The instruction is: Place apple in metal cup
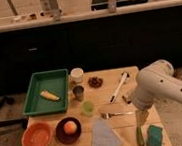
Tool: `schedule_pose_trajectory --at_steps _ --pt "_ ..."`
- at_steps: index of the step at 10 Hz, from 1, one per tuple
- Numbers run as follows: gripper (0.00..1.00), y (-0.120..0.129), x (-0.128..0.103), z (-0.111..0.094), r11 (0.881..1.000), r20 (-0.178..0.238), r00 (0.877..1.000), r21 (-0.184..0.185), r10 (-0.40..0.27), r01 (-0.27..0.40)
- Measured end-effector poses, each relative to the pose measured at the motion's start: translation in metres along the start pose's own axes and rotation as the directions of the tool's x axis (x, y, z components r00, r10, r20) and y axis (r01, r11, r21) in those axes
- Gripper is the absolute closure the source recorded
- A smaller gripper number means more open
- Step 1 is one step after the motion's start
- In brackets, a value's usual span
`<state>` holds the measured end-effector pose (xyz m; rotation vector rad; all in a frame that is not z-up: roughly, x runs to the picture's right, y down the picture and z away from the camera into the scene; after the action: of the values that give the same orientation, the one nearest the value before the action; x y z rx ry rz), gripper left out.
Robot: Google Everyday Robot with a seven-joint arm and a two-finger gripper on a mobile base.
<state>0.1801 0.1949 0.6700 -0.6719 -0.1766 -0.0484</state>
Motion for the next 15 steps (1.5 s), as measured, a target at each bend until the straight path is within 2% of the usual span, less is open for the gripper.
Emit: schedule_pose_trajectory --at_steps 2,6,11,15 --pt "0.2 0.011 -0.021 0.008 0.999 0.024 0.999 -0.005 -0.046 0.046" --pt "0.2 0.031 -0.044 0.014 0.994 0.059 0.992 -0.007 -0.109 0.109" --pt "0.2 0.049 -0.082 0.045 0.996 0.065 0.993 0.007 -0.094 0.093" --pt "0.2 0.056 -0.13 0.06 0.993 0.079 0.99 0.002 -0.119 0.12"
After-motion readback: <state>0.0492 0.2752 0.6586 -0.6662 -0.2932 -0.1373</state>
